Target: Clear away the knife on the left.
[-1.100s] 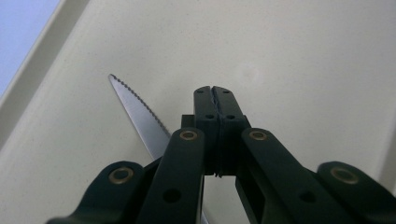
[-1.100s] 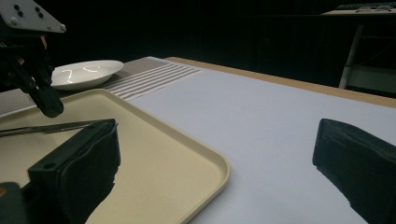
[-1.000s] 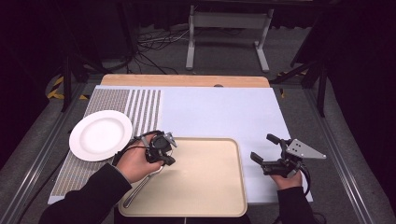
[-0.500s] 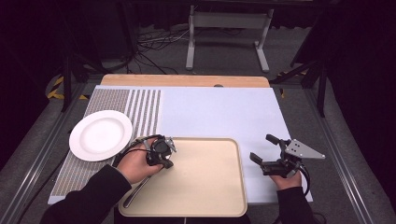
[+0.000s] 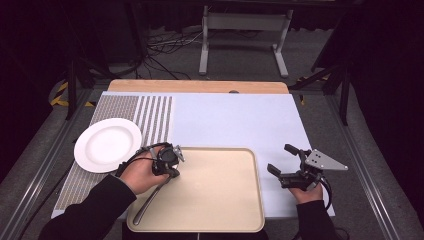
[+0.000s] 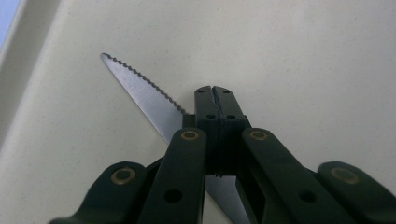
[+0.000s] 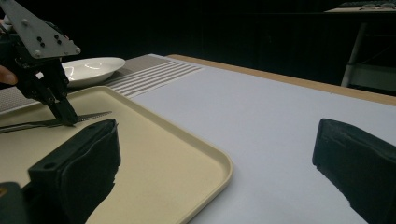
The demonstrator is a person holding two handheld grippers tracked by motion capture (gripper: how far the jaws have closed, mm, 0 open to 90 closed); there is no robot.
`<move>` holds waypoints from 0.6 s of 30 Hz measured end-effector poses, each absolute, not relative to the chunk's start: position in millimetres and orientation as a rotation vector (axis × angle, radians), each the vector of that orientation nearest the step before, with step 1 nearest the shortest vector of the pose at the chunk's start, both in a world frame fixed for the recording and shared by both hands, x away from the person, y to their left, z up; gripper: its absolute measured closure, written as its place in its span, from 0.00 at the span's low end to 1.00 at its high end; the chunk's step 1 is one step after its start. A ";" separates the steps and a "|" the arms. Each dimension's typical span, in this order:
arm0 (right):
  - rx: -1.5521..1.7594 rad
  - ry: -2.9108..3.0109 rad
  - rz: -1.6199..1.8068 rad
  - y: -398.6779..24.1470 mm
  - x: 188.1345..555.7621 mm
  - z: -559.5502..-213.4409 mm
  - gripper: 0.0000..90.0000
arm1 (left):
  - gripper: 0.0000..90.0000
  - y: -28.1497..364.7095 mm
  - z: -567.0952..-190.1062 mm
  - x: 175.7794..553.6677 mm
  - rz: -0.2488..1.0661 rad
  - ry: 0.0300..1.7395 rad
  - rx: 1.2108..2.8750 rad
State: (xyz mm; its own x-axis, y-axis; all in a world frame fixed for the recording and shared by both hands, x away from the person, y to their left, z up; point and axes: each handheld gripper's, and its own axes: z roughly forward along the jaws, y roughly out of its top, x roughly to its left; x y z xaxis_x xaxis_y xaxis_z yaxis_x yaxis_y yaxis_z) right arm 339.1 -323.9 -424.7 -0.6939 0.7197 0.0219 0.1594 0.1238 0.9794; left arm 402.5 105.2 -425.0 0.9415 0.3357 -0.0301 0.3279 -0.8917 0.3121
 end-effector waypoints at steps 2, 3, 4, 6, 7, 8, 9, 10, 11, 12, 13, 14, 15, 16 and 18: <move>0.839 1.945 1.606 -323.4 339.0 -424.6 0.02 | 1.00 108.9 -425.0 402.7 0.038 0.476 2.786; 0.840 1.945 1.605 -323.2 338.9 -424.7 0.02 | 1.00 110.5 -425.0 402.3 0.043 0.482 2.787; 0.840 1.945 1.605 -323.2 338.9 -424.7 0.02 | 1.00 110.5 -425.0 402.3 0.043 0.482 2.787; 0.841 1.945 1.604 -323.2 339.1 -424.8 0.02 | 1.00 116.1 -424.8 403.2 0.053 0.484 2.792; 0.840 1.948 1.605 -323.1 339.2 -424.9 0.02 | 1.00 118.3 -425.1 403.4 0.053 0.494 2.787; 0.840 1.948 1.604 -322.9 339.2 -425.0 0.02 | 1.00 121.6 -424.8 404.5 0.054 0.499 2.790; 0.840 1.949 1.603 -322.8 339.3 -425.1 0.02 | 1.00 124.2 -425.0 405.2 0.061 0.503 2.787; 0.840 1.949 1.603 -322.8 339.3 -425.1 0.02 | 1.00 124.2 -425.0 405.2 0.061 0.503 2.787; 0.841 1.950 1.603 -322.8 339.4 -425.1 0.02 | 1.00 127.4 -425.2 405.8 0.062 0.508 2.783; 0.841 1.950 1.603 -322.7 339.4 -425.2 0.02 | 1.00 130.0 -425.1 406.2 0.058 0.514 2.785; 0.842 1.951 1.603 -322.7 339.5 -425.3 0.02 | 1.00 132.2 -425.3 406.5 0.063 0.516 2.780; 0.848 1.952 1.604 -322.5 339.4 -425.4 0.02 | 1.00 134.1 -425.5 406.6 0.064 0.517 2.777; 0.849 1.952 1.604 -322.4 339.5 -425.5 0.02 | 1.00 135.8 -425.7 406.7 0.065 0.517 2.772; 0.849 1.952 1.601 -322.4 339.5 -425.6 0.02 | 1.00 137.3 -425.5 406.6 0.065 0.524 2.774; 0.850 1.951 1.601 -322.3 339.5 -425.6 0.02 | 1.00 140.0 -425.6 406.6 0.068 0.526 2.773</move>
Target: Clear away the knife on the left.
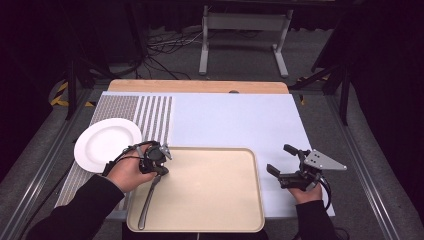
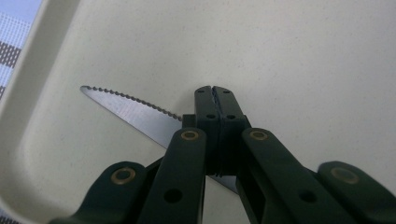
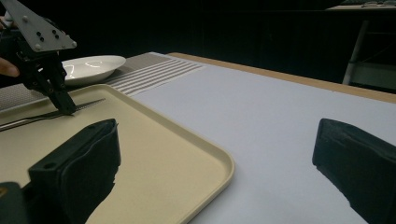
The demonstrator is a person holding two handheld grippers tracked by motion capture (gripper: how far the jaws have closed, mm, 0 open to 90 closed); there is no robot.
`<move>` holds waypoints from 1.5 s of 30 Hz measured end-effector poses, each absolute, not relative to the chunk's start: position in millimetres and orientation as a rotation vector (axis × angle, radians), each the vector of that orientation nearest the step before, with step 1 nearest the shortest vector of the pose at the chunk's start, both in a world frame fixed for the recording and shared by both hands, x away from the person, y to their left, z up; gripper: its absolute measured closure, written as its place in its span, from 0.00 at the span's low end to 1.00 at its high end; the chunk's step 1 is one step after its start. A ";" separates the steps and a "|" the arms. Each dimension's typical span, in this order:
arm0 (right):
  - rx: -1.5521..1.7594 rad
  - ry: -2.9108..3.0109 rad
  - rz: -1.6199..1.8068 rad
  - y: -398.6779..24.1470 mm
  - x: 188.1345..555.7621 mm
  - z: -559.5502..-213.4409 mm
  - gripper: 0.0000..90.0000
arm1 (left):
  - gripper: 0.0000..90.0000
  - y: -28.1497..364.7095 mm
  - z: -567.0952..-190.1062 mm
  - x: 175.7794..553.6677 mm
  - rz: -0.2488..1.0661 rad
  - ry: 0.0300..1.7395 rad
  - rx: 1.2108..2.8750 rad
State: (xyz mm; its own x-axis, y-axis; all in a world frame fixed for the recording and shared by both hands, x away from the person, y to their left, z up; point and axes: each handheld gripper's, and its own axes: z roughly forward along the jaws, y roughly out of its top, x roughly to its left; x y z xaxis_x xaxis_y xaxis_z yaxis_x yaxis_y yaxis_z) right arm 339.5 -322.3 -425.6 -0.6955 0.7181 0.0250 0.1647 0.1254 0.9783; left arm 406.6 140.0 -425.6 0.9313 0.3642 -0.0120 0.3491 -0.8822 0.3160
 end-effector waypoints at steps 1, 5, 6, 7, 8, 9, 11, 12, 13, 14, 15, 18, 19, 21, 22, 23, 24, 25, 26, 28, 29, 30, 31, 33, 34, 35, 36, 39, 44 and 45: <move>0.850 1.951 1.602 -322.2 339.5 -425.6 0.02 | 1.00 141.1 -425.8 406.4 0.071 0.530 2.769; 0.852 1.954 1.601 -322.3 339.6 -425.7 0.02 | 1.00 144.8 -426.1 406.5 0.073 0.538 2.765; 0.852 1.954 1.601 -322.3 339.6 -425.8 0.02 | 1.00 145.5 -426.0 406.6 0.072 0.540 2.765; 0.852 1.954 1.601 -322.3 339.6 -425.8 0.02 | 1.00 145.5 -426.0 406.6 0.072 0.540 2.765; 0.849 1.954 1.601 -322.3 339.9 -425.8 0.02 | 1.00 146.7 -426.1 406.6 0.069 0.545 2.763; 0.849 1.954 1.601 -322.3 339.9 -425.8 0.02 | 1.00 146.7 -426.1 406.6 0.069 0.545 2.763; 0.850 1.956 1.600 -322.3 339.9 -426.0 0.02 | 1.00 147.4 -426.2 406.6 0.068 0.547 2.760; 0.850 1.956 1.600 -322.3 339.9 -426.0 0.02 | 1.00 147.8 -426.2 406.7 0.070 0.543 2.761; 0.849 1.955 1.601 -322.3 339.9 -426.0 0.02 | 1.00 148.1 -426.1 406.6 0.072 0.544 2.762; 0.850 1.956 1.599 -322.4 339.9 -426.0 0.02 | 1.00 148.4 -426.0 406.4 0.074 0.547 2.765; 0.850 1.956 1.599 -322.4 340.0 -426.1 0.02 | 1.00 148.8 -426.1 406.2 0.079 0.548 2.763; 0.849 1.957 1.598 -322.2 340.1 -426.1 0.02 | 1.00 150.3 -426.0 406.2 0.077 0.558 2.764; 0.849 1.959 1.598 -322.2 340.0 -426.0 0.02 | 1.00 150.8 -425.8 406.5 0.077 0.558 2.765; 0.847 1.955 1.599 -322.2 339.9 -425.9 0.02 | 0.97 152.1 -425.2 406.3 0.080 0.586 2.749; 0.848 1.956 1.599 -322.2 340.0 -425.9 0.02 | 0.83 152.6 -424.0 406.0 0.098 0.588 2.739; 0.848 1.956 1.599 -322.2 340.0 -425.9 0.02 | 0.83 153.3 -422.1 405.4 0.105 0.593 2.723; 0.847 1.958 1.597 -322.1 340.1 -426.0 0.02 | 0.75 154.3 -419.2 405.1 0.119 0.594 2.694; 0.847 1.959 1.597 -321.6 340.2 -426.1 0.02 | 0.61 155.0 -417.2 405.1 0.122 0.590 2.676; 0.847 1.959 1.597 -321.6 340.2 -426.1 0.02 | 0.61 156.0 -414.4 405.5 0.132 0.575 2.653; 0.847 1.960 1.596 -321.5 340.3 -426.1 0.02 | 0.42 157.9 -409.1 406.3 0.157 0.578 2.590; 0.848 1.959 1.596 -321.7 340.2 -426.1 0.02 | 0.35 158.6 -407.3 406.3 0.162 0.574 2.574; 0.848 1.959 1.595 -321.8 340.0 -426.1 0.02 | 0.32 159.7 -405.2 406.7 0.176 0.557 2.552; 0.847 1.957 1.596 -322.0 340.0 -426.0 0.02 | 0.28 160.7 -403.9 407.1 0.182 0.541 2.526; 0.847 1.959 1.592 -322.3 339.9 -426.0 0.02 | 0.16 162.7 -399.6 407.7 0.159 0.581 2.478; 0.847 1.958 1.596 -322.5 339.9 -426.0 0.02 | 0.16 163.8 -398.1 407.8 0.162 0.565 2.459; 0.849 1.956 1.596 -322.5 339.7 -425.8 0.02 | 0.16 164.7 -396.6 406.9 0.169 0.561 2.446; 0.848 1.952 1.596 -322.4 339.5 -425.7 0.02 | 0.14 166.4 -393.4 405.8 0.205 0.553 2.429; 0.846 1.954 1.595 -322.1 339.4 -425.7 0.02 | 0.10 172.0 -387.5 401.8 0.219 0.547 2.373; 0.848 1.953 1.592 -322.7 339.2 -425.8 0.02 | 0.08 180.9 -383.4 399.2 0.243 0.550 2.316; 0.848 1.953 1.592 -322.7 339.2 -425.8 0.02 | 0.08 183.5 -382.7 399.1 0.247 0.550 2.305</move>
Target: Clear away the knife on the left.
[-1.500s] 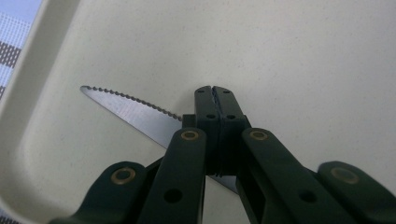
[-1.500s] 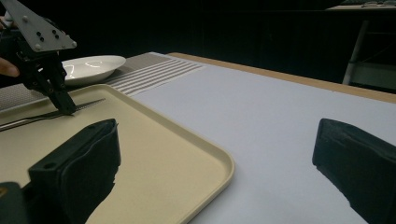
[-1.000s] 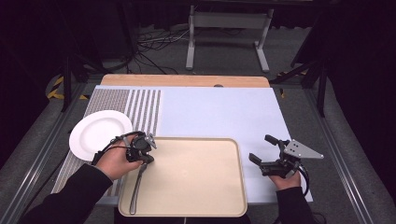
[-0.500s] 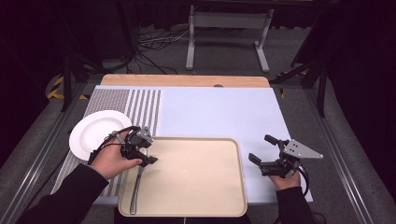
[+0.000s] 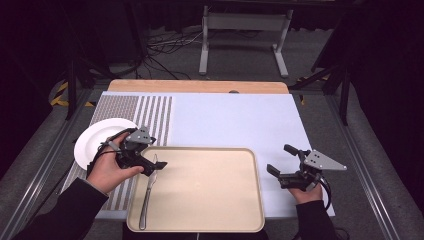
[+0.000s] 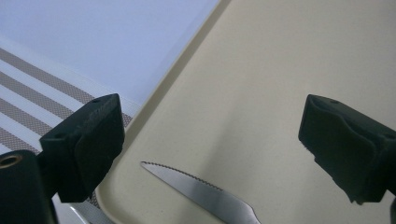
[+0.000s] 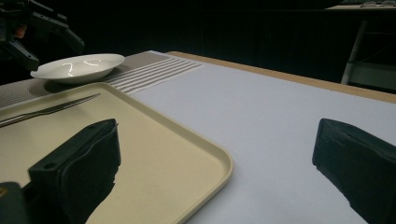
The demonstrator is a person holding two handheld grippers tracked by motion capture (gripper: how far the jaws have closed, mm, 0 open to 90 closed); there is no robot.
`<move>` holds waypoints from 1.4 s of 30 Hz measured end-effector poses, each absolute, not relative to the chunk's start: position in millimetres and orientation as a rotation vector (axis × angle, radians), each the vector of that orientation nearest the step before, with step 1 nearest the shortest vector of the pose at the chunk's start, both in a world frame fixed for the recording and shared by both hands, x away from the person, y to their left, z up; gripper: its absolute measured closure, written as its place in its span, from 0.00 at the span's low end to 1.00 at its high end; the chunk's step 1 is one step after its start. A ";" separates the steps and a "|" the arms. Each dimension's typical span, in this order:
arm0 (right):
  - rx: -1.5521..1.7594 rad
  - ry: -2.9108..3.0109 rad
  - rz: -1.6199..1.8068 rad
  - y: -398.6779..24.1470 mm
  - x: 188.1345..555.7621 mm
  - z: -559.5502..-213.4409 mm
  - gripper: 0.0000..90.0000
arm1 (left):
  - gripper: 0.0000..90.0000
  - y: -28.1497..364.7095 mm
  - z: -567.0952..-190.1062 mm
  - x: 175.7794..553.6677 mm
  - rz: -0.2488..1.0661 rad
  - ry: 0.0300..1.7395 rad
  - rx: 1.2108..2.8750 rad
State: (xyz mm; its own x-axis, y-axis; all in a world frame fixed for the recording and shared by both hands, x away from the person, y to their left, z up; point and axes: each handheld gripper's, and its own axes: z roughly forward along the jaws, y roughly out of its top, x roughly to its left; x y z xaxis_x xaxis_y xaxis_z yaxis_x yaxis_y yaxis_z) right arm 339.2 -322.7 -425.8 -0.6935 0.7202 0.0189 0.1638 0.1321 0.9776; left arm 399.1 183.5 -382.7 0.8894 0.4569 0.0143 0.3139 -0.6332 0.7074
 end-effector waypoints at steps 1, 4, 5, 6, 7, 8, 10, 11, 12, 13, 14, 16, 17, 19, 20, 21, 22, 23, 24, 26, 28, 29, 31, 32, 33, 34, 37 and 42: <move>0.847 1.954 1.593 -322.9 339.2 -425.7 0.02 | 0.08 187.4 -382.5 398.6 0.246 0.553 2.274; 0.846 1.952 1.592 -322.7 339.0 -425.7 0.02 | 0.07 194.7 -381.8 396.3 0.257 0.553 2.224; 0.847 1.952 1.590 -322.6 339.0 -425.7 0.02 | 0.07 197.1 -381.7 395.3 0.267 0.555 2.207; 0.847 1.952 1.590 -322.6 339.1 -425.8 0.02 | 0.06 199.5 -381.5 394.3 0.269 0.556 2.192; 0.847 1.952 1.590 -322.5 339.1 -425.8 0.02 | 0.05 201.9 -381.5 393.2 0.267 0.557 2.173; 0.846 1.952 1.590 -322.5 339.2 -425.8 0.02 | 0.04 204.4 -381.6 391.9 0.269 0.556 2.152; 0.845 1.952 1.590 -322.5 339.1 -425.7 0.02 | 0.04 210.6 -381.5 389.7 0.264 0.550 2.126; 0.846 1.952 1.590 -322.5 339.0 -425.7 0.02 | 0.03 213.7 -381.6 388.4 0.268 0.555 2.113; 0.846 1.951 1.590 -322.6 339.2 -425.8 0.02 | 0.03 216.7 -381.7 387.0 0.283 0.560 2.093; 0.847 1.952 1.591 -322.6 339.1 -425.8 0.02 | 0.03 219.3 -381.9 385.8 0.293 0.564 2.074; 0.847 1.952 1.590 -322.6 339.2 -425.8 0.02 | 0.03 222.3 -382.3 384.6 0.309 0.559 2.059; 0.847 1.952 1.590 -322.5 339.2 -425.8 0.02 | 0.03 227.8 -383.5 381.8 0.331 0.552 2.022; 0.847 1.951 1.590 -322.6 339.3 -425.9 0.02 | 0.03 230.5 -384.0 380.5 0.333 0.549 2.008; 0.848 1.951 1.590 -322.7 339.4 -425.9 0.02 | 0.03 235.9 -385.4 377.7 0.343 0.547 1.973; 0.849 1.952 1.589 -322.8 339.4 -426.0 0.02 | 0.03 238.9 -385.9 376.8 0.352 0.540 1.967; 0.849 1.951 1.588 -322.8 339.4 -426.1 0.02 | 0.03 241.4 -386.9 375.2 0.355 0.544 1.955; 0.850 1.951 1.588 -322.9 339.4 -426.2 0.02 | 0.03 244.4 -387.6 374.5 0.365 0.534 1.951; 0.850 1.951 1.589 -323.0 339.4 -426.2 0.02 | 0.03 246.3 -388.3 373.2 0.365 0.536 1.944; 0.850 1.950 1.589 -323.1 339.5 -426.2 0.02 | 0.03 249.1 -389.1 372.2 0.375 0.532 1.940; 0.852 1.950 1.589 -323.2 339.5 -426.3 0.02 | 0.03 255.4 -390.9 369.1 0.383 0.530 1.923; 0.852 1.949 1.589 -323.2 339.5 -426.3 0.02 | 0.03 261.5 -392.6 366.6 0.385 0.522 1.909; 0.851 1.948 1.589 -323.4 339.5 -426.3 0.02 | 0.03 264.5 -393.8 365.1 0.382 0.522 1.902; 0.847 1.946 1.589 -323.6 339.6 -426.3 0.02 | 0.03 271.0 -396.4 362.4 0.383 0.519 1.892; 0.845 1.944 1.588 -323.8 339.6 -426.3 0.02 | 0.03 276.2 -398.6 360.5 0.383 0.517 1.879; 0.842 1.941 1.589 -323.9 339.3 -426.2 0.02 | 0.03 279.6 -400.3 359.3 0.385 0.519 1.871; 0.842 1.939 1.586 -323.9 339.1 -426.1 0.02 | 0.03 283.3 -402.3 358.3 0.390 0.519 1.864; 0.840 1.938 1.586 -323.9 339.1 -426.1 0.02 | 0.03 292.8 -409.0 355.3 0.393 0.532 1.848; 0.826 1.936 1.584 -324.0 338.6 -425.8 0.02 | 0.03 310.0 -422.0 350.1 0.408 0.567 1.827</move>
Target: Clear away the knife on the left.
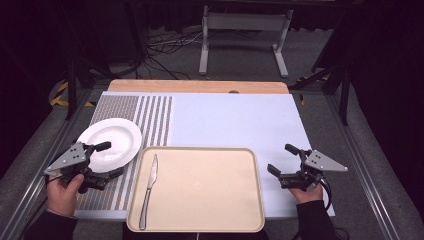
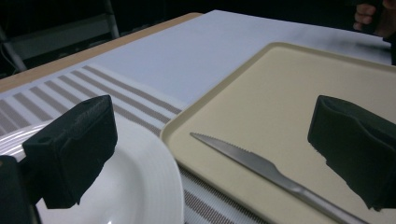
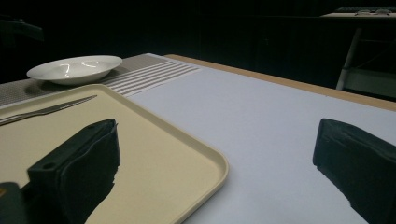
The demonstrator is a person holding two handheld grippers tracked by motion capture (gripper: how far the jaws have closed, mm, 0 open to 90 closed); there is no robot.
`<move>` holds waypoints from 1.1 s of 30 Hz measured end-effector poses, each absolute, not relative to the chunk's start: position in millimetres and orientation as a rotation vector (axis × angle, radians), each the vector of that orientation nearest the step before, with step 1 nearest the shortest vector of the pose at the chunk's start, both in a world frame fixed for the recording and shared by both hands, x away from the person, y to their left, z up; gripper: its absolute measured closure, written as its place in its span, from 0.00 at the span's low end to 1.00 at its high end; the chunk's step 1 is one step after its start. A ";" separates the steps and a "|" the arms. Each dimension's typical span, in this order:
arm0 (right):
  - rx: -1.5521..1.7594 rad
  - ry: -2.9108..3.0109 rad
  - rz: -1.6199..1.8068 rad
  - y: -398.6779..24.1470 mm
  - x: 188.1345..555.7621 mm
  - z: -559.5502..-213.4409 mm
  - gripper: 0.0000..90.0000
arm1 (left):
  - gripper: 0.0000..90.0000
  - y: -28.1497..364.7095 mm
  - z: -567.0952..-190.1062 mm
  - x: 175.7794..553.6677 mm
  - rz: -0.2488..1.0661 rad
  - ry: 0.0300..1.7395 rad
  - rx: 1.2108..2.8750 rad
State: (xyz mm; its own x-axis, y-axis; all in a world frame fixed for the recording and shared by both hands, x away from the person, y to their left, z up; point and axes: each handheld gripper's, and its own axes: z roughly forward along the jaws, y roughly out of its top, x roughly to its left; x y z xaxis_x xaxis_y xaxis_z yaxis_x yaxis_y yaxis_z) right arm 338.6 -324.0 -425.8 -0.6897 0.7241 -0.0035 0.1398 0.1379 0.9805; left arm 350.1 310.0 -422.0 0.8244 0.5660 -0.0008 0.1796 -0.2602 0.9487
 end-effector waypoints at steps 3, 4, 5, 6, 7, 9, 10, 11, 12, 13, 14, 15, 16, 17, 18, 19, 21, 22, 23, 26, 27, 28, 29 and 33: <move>0.827 1.934 1.585 -324.2 338.7 -426.0 0.01 | 0.03 320.6 -429.1 347.0 0.407 0.582 1.806; 0.827 1.933 1.586 -324.1 338.6 -426.0 0.01 | 0.03 324.6 -431.1 346.6 0.417 0.581 1.805; 0.827 1.934 1.585 -324.2 338.7 -426.1 0.01 | 0.03 327.6 -433.3 345.1 0.406 0.589 1.804; 0.823 1.934 1.586 -324.3 338.9 -426.2 0.01 | 0.03 329.8 -435.2 344.8 0.414 0.592 1.799; 0.823 1.934 1.586 -324.3 339.0 -426.2 0.01 | 0.03 333.4 -438.1 343.6 0.410 0.602 1.790; 0.822 1.933 1.584 -324.4 339.0 -426.4 0.01 | 0.03 339.2 -443.2 342.2 0.414 0.615 1.776; 0.821 1.932 1.583 -324.5 339.1 -426.4 0.01 | 0.03 342.6 -446.1 340.8 0.410 0.627 1.770; 0.821 1.932 1.583 -324.5 339.1 -426.4 0.01 | 0.03 342.6 -446.1 340.8 0.410 0.627 1.770; 0.821 1.932 1.582 -324.6 339.2 -426.6 0.01 | 0.03 345.2 -448.6 340.1 0.415 0.631 1.766; 0.824 1.933 1.581 -324.8 339.1 -426.8 0.01 | 0.03 347.2 -450.4 339.6 0.412 0.638 1.763; 0.824 1.933 1.578 -325.0 339.2 -426.9 0.01 | 0.03 349.0 -451.9 338.9 0.409 0.642 1.762; 0.823 1.933 1.579 -325.1 339.2 -427.0 0.01 | 0.03 351.0 -453.2 338.2 0.410 0.644 1.762; 0.823 1.933 1.579 -325.1 339.2 -427.1 0.01 | 0.03 352.1 -454.9 337.0 0.403 0.649 1.757; 0.819 1.933 1.579 -325.3 339.3 -427.2 0.01 | 0.03 353.8 -456.2 336.0 0.404 0.651 1.762; 0.820 1.932 1.579 -325.3 339.3 -427.4 0.01 | 0.03 355.4 -458.5 335.2 0.407 0.652 1.760; 0.820 1.931 1.580 -325.5 339.4 -427.8 0.01 | 0.03 356.7 -459.8 334.7 0.409 0.655 1.762; 0.825 1.931 1.575 -326.1 339.5 -428.4 0.01 | 0.03 358.8 -465.0 333.5 0.401 0.664 1.752; 0.826 1.931 1.575 -326.3 339.6 -428.6 0.01 | 0.03 360.5 -467.2 332.8 0.395 0.672 1.755; 0.826 1.932 1.576 -326.7 339.7 -428.8 0.01 | 0.03 361.2 -468.5 332.1 0.390 0.676 1.744; 0.834 1.935 1.569 -327.4 339.9 -429.9 0.01 | 0.02 363.0 -467.9 330.1 0.383 0.674 1.751; 0.837 1.937 1.569 -327.4 340.1 -430.1 0.01 | 0.02 362.5 -468.0 329.9 0.389 0.675 1.752; 0.837 1.936 1.567 -327.6 340.5 -430.5 0.01 | 0.02 361.8 -467.9 329.5 0.380 0.681 1.752; 0.837 1.935 1.566 -327.6 340.6 -430.5 0.01 | 0.02 361.2 -468.0 329.5 0.377 0.685 1.747; 0.839 1.936 1.567 -327.5 339.9 -430.3 0.01 | 0.02 361.0 -467.8 330.0 0.363 0.703 1.745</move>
